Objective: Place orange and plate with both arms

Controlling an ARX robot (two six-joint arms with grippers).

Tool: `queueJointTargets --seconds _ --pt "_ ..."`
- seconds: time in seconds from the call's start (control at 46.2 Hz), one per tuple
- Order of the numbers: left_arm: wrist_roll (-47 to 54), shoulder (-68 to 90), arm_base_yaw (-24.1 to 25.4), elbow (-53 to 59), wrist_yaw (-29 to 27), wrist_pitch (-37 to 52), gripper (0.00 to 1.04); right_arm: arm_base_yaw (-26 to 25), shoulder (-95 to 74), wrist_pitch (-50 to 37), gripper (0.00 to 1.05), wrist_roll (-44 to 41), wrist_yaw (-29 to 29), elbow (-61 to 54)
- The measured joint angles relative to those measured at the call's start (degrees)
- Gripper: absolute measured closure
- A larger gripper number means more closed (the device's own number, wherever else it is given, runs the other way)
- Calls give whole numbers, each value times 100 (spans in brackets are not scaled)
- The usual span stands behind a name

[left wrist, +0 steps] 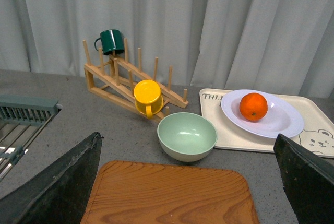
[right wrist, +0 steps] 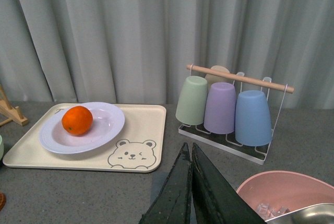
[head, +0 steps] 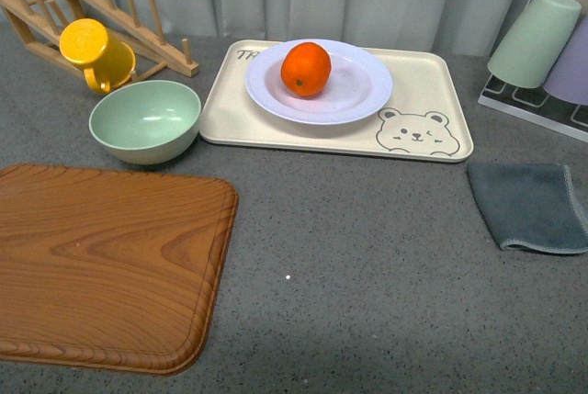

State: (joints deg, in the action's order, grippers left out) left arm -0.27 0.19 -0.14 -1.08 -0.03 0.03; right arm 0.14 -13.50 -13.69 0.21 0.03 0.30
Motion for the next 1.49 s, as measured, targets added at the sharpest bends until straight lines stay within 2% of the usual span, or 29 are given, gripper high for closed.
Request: queueJointTargets --seconds 0.282,0.368,0.65,0.693,0.932,1.105,1.213,1.495 --pt "0 0 0 0 0 0 6 0 356 354 104 0 -4 0" --pt "0 0 0 0 -7 0 6 0 1104 1294 104 -2 -11 4" --pt "0 0 0 0 0 0 6 0 1322 1360 104 -4 -13 4" --pt "0 0 0 0 0 0 6 0 1325 1360 100 -11 -13 4" --pt "0 0 0 0 0 0 6 0 1325 1360 65 -11 -13 4" --pt "0 0 0 0 0 0 6 0 1325 1360 26 -11 -13 4" --pt "0 0 0 0 0 0 6 0 1325 1360 7 -9 -11 4" --pt "0 0 0 0 0 0 6 0 1325 1360 9 -9 -13 4"
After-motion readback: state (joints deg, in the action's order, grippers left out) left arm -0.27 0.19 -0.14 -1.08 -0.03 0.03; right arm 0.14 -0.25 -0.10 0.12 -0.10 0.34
